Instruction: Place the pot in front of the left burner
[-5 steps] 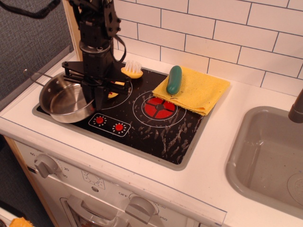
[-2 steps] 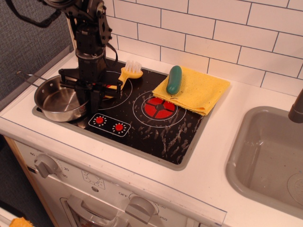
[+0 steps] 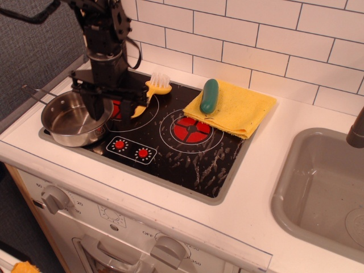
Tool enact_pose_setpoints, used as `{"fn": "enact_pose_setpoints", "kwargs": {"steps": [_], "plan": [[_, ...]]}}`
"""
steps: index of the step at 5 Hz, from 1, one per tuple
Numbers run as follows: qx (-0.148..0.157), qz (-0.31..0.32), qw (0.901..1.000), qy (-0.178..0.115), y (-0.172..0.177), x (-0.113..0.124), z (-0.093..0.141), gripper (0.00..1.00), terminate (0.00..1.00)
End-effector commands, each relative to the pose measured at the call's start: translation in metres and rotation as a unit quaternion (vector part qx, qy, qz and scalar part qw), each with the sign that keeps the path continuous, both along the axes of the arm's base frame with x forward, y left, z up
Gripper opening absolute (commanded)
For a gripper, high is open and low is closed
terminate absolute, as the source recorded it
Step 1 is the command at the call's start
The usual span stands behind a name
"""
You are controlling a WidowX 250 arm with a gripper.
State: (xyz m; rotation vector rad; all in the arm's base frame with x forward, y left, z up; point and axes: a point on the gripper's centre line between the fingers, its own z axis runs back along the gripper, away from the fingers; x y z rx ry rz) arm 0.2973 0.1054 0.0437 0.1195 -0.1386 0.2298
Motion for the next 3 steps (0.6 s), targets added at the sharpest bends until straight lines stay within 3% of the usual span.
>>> {"fn": "enact_pose_setpoints", "kwargs": {"steps": [1, 2, 3], "plan": [[-0.002, -0.051, 0.9982, -0.031, -0.0111, 0.0015, 0.0251, 1.00, 0.00], [-0.002, -0.051, 0.9982, -0.031, -0.0111, 0.0015, 0.0251, 1.00, 0.00], [-0.002, -0.051, 0.9982, -0.031, -0.0111, 0.0015, 0.0251, 1.00, 1.00]]}}
